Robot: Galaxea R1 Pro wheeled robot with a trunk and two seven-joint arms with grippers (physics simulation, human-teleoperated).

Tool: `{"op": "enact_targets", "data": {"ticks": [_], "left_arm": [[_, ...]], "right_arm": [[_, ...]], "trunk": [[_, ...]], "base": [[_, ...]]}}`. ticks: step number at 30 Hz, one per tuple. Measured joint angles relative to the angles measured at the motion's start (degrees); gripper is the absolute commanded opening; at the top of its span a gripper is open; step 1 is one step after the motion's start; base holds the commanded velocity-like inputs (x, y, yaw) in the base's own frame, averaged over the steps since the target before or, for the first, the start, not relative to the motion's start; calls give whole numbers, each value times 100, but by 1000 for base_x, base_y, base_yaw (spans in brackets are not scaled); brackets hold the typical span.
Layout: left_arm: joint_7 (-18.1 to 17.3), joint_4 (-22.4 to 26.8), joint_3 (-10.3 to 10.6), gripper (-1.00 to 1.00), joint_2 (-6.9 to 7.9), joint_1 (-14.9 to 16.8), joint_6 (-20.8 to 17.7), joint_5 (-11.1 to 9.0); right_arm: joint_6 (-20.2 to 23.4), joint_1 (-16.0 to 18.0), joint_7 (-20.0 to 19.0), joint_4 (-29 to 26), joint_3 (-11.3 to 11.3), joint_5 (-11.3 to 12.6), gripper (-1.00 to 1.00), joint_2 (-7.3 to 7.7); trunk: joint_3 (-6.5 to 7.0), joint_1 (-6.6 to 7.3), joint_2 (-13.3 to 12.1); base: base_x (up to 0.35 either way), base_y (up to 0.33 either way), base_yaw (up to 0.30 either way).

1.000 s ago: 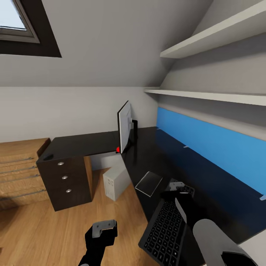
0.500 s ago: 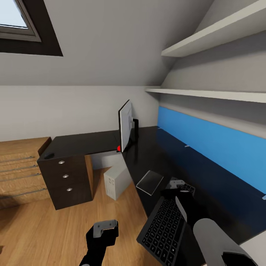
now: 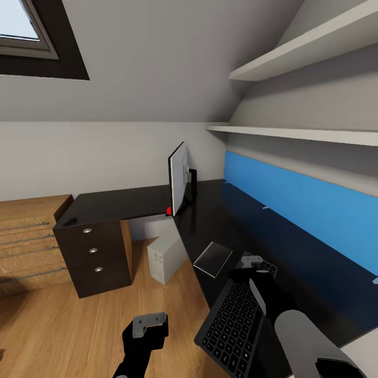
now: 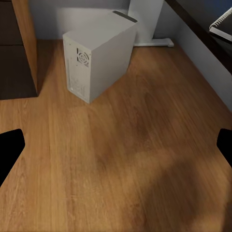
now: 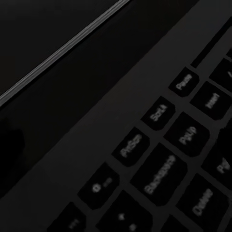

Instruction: In the bedroom, organize the workspace by keeping the computer under the desk, ensuring the monitor is on the desk, placing the keyboard on the desk next to the monitor, placing the mouse on the desk next to the keyboard, moving the folder from the swivel chair onto the desk next to the mouse, stacking the notebook on top of the folder with the pen on top of the notebook, and positioning the swivel chair next to the desk.

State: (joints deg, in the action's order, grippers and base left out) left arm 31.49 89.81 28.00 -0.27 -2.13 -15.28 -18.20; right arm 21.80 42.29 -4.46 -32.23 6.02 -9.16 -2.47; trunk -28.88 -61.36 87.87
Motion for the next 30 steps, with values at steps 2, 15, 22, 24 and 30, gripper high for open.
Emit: {"op": "enact_targets", "data": {"ticks": [2,15,22,24,30], "left_arm": [[1,0,0,100,0,0,0,0],[1,-2,2,100,0,0,0,0],[1,-2,2,100,0,1,0,0],[2,-2,2,100,0,2,0,0],[1,-2,3,100,1,2,0,0]], "right_arm": [[2,0,0,-1,1,-1,100,0],[9,-1,-11,-6,1,56,100,0],[11,-2,-9,-1,8,56,100,6],[11,-2,-13,4,10,70,100,6],[10,-1,-24,22,11,95,100,9]], "trunk": [[0,0,0],[0,0,0],[0,0,0],[0,0,0],[0,0,0]], "base": [[0,0,0],[0,0,-46],[0,0,-242],[0,0,-254],[0,0,-255]]}}
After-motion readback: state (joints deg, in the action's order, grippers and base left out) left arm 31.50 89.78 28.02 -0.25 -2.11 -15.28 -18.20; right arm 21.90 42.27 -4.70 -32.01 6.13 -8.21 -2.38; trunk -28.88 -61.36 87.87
